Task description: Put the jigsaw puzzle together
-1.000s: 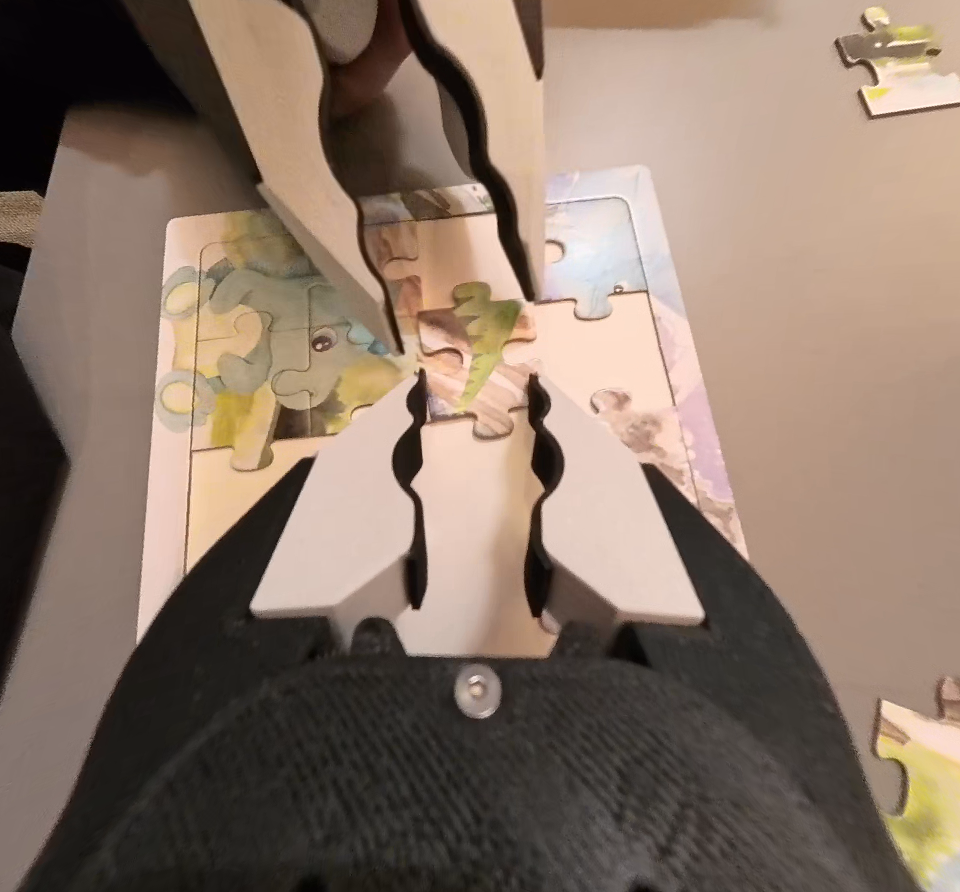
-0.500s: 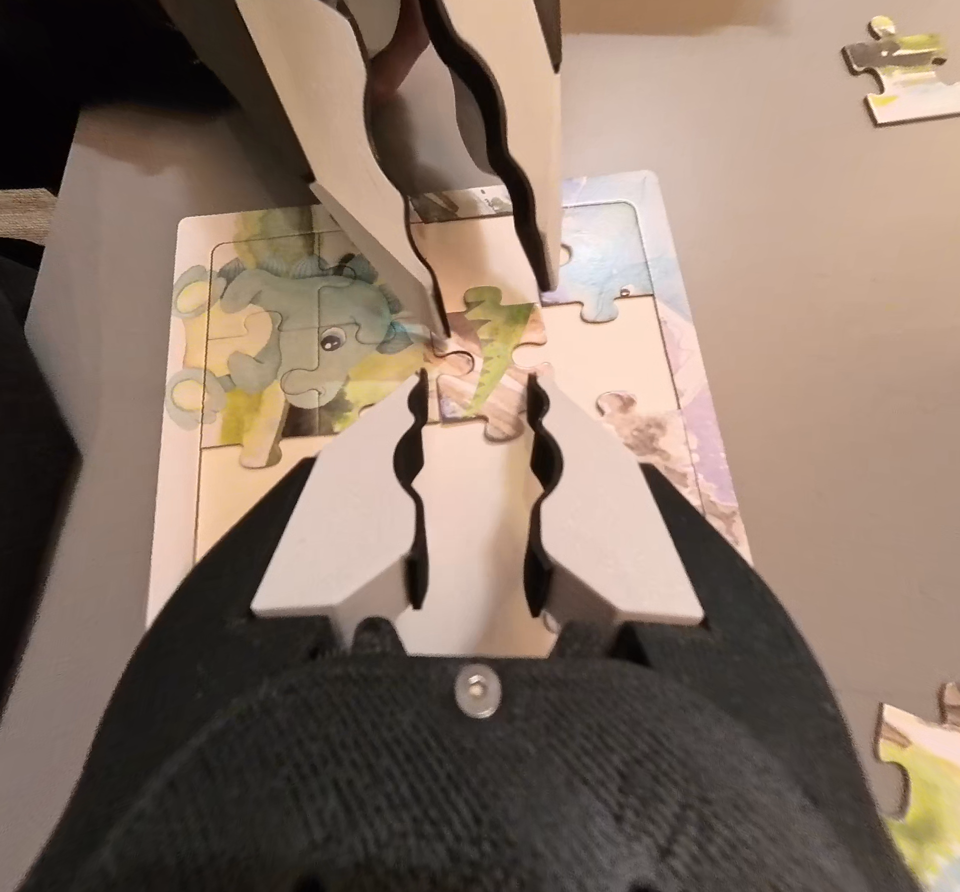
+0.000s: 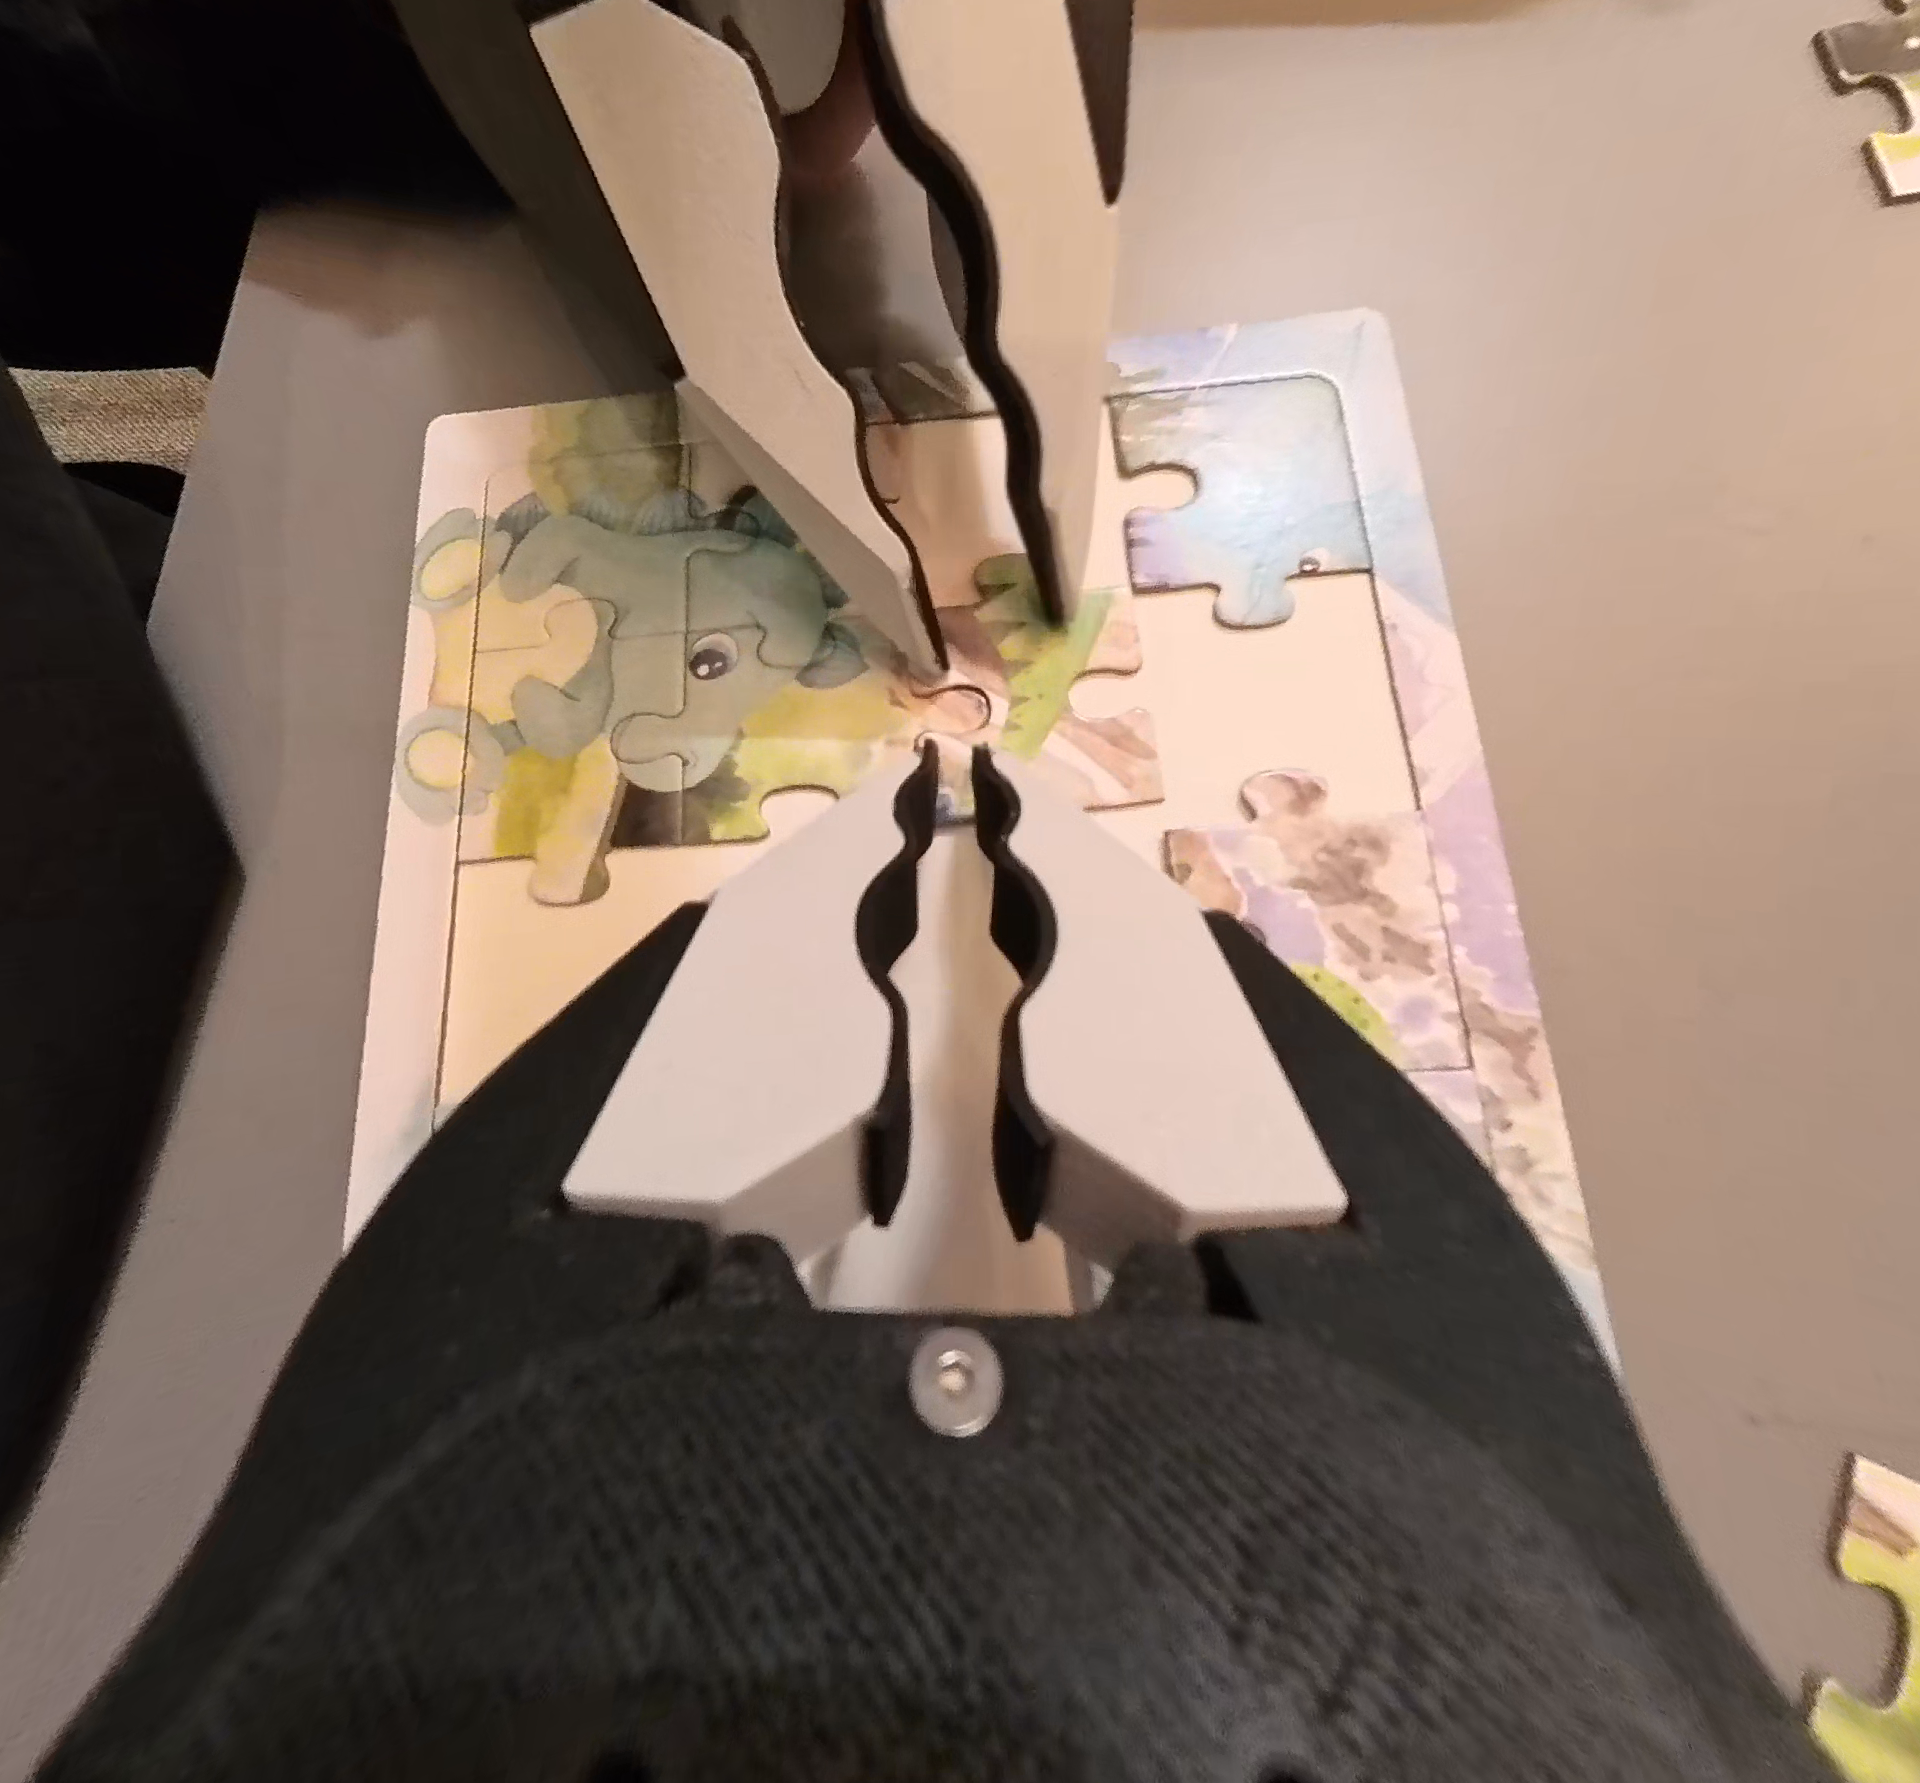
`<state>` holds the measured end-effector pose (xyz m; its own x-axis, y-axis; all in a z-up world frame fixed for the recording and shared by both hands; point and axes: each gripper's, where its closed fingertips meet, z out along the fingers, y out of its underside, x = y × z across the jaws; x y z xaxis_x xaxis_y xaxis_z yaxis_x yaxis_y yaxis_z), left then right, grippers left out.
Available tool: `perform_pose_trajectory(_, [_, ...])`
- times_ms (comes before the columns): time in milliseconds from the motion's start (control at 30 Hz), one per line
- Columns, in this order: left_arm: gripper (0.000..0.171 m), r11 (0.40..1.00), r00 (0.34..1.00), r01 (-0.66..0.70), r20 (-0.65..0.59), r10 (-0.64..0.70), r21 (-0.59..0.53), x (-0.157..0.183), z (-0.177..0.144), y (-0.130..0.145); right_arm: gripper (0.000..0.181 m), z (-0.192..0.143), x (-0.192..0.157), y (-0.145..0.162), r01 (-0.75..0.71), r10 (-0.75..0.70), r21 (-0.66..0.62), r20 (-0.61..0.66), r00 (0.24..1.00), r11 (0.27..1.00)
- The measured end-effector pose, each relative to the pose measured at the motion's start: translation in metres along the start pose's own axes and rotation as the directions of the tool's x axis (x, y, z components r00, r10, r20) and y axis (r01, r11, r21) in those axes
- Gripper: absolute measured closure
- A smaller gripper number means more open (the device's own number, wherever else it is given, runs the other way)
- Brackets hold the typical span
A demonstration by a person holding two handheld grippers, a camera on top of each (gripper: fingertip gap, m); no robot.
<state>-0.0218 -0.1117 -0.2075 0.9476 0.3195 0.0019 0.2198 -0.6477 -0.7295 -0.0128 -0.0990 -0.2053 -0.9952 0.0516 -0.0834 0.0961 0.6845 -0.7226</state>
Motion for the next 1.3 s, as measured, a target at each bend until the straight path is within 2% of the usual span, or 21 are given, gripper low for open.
perform_pose_trajectory(200, [0.171,1.000,1.000,-0.022,0.000,0.022,-0.007,0.002,0.001,0.001,0.179,0.001,0.001,-0.001,-0.016,0.016,0.003,-0.002,1.000,1.000])
perform_pose_trajectory(967, [0.171,0.996,0.994,-0.090,0.061,0.091,-0.019,0.002,0.002,0.002,0.181,0.002,0.000,-0.001,-0.025,0.025,-0.003,-0.004,1.000,1.000])
perform_pose_trajectory(1100, [0.171,0.997,0.995,-0.079,0.055,0.079,-0.003,0.002,0.000,0.000,0.158,-0.005,0.004,-0.009,-0.042,0.042,0.073,-0.003,0.999,0.996])
perform_pose_trajectory(1300, [0.171,0.988,0.999,-0.031,-0.019,0.034,0.149,0.008,-0.018,-0.017,0.136,-0.005,0.010,-0.006,0.000,0.003,0.066,-0.046,0.999,0.998])
